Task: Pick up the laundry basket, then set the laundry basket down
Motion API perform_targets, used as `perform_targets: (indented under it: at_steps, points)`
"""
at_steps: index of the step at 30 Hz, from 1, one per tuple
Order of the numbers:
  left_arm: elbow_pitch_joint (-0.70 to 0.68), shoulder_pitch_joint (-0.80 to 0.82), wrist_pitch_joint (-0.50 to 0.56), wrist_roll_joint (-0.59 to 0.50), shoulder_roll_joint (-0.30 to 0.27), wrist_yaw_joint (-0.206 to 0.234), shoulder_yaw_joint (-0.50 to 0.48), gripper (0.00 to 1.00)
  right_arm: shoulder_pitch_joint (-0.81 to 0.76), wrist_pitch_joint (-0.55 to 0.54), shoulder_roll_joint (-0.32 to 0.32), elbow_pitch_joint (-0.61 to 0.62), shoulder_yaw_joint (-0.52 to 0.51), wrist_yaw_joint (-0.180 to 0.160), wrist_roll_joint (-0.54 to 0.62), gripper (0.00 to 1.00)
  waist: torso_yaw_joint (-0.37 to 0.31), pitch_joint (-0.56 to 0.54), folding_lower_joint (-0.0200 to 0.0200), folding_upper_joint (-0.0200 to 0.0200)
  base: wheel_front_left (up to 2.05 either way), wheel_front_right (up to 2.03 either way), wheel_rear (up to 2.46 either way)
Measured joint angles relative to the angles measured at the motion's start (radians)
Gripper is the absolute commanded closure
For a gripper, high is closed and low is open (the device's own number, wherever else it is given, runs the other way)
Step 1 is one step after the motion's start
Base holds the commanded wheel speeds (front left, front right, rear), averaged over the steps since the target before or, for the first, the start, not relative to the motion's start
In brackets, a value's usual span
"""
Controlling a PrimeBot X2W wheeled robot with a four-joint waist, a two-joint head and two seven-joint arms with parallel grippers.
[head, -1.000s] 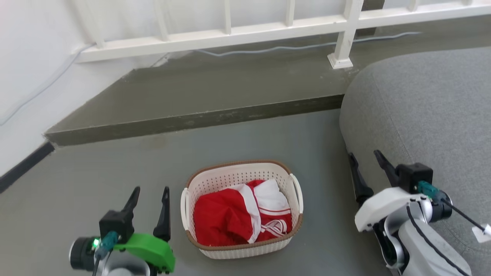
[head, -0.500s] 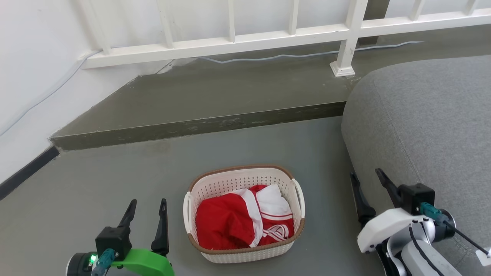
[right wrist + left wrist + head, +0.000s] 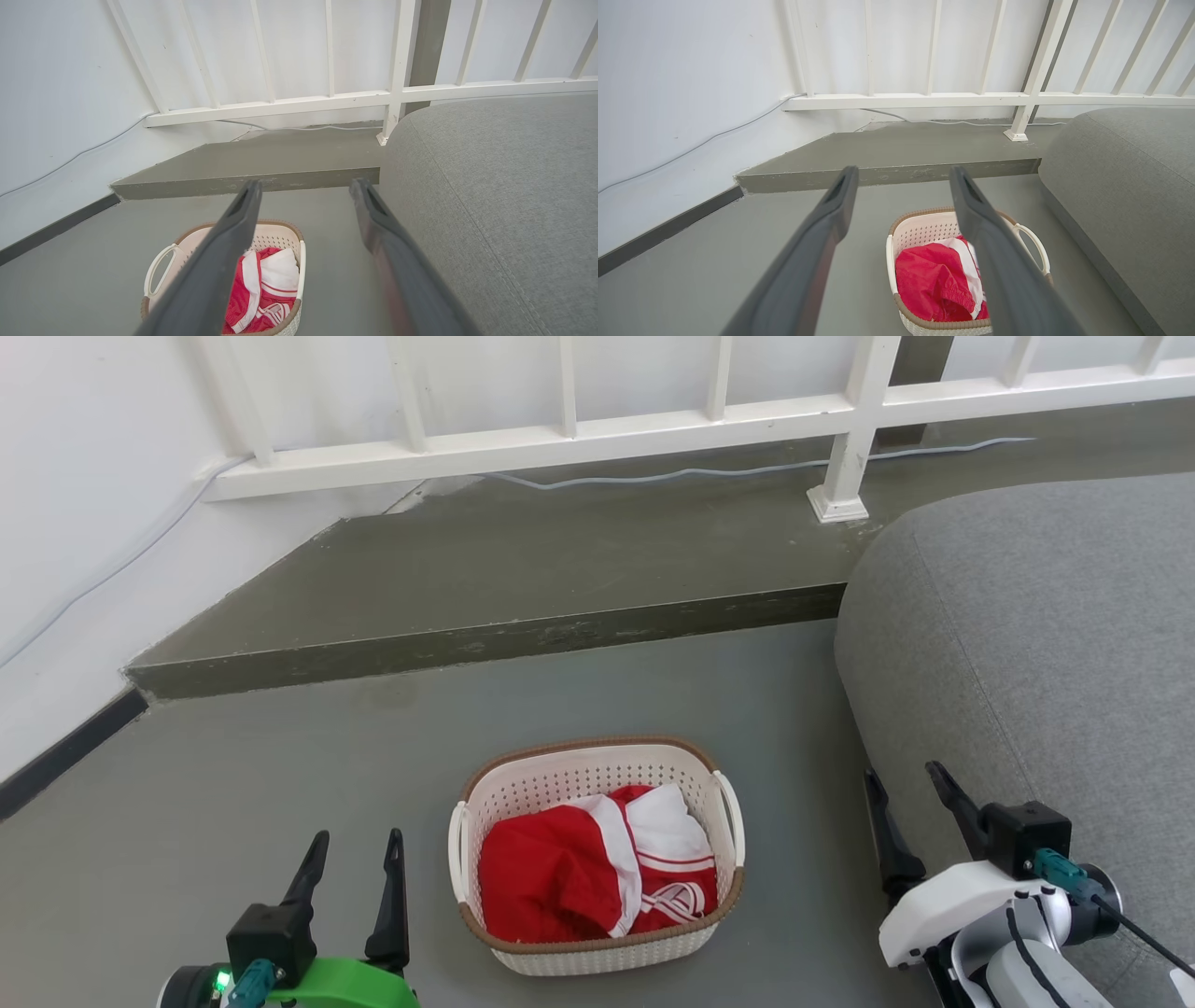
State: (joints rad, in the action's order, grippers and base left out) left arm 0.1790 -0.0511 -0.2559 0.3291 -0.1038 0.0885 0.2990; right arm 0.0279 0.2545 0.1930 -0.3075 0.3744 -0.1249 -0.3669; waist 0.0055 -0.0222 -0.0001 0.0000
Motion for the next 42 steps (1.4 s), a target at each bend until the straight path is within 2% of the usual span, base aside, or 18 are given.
perform_targets:
  at_steps: [25, 26, 33, 42]
  points:
    - [-0.041, -0.035, 0.0, -0.025, 0.008, 0.006, -0.007, 0.0, -0.05, 0.0, -0.014, 0.041, -0.036, 0.0, 0.04, 0.0, 0.002, 0.003, 0.0, 0.0, 0.0, 0.0, 0.0]
    - [-0.034, -0.035, 0.0, -0.025, 0.009, 0.006, -0.005, 1.0, -0.054, 0.0, -0.015, 0.036, -0.035, 0.001, 0.042, 1.0, 0.002, 0.003, 0.0, 0.0001, 0.0, 0.0, 0.0]
    - [-0.007, -0.052, 0.001, -0.01, 0.018, 0.004, -0.002, 1.0, -0.086, -0.001, -0.031, 0.013, -0.038, 0.009, 0.024, 1.0, 0.002, 0.005, 0.0, 0.0, 0.0, 0.0, 0.0]
    - [-0.017, -0.054, 0.009, 0.092, 0.019, -0.017, -0.007, 1.0, -0.087, -0.016, -0.04, 0.023, -0.061, 0.027, -0.074, 1.0, 0.002, 0.007, 0.0, 0.0, 0.0, 0.0, 0.0]
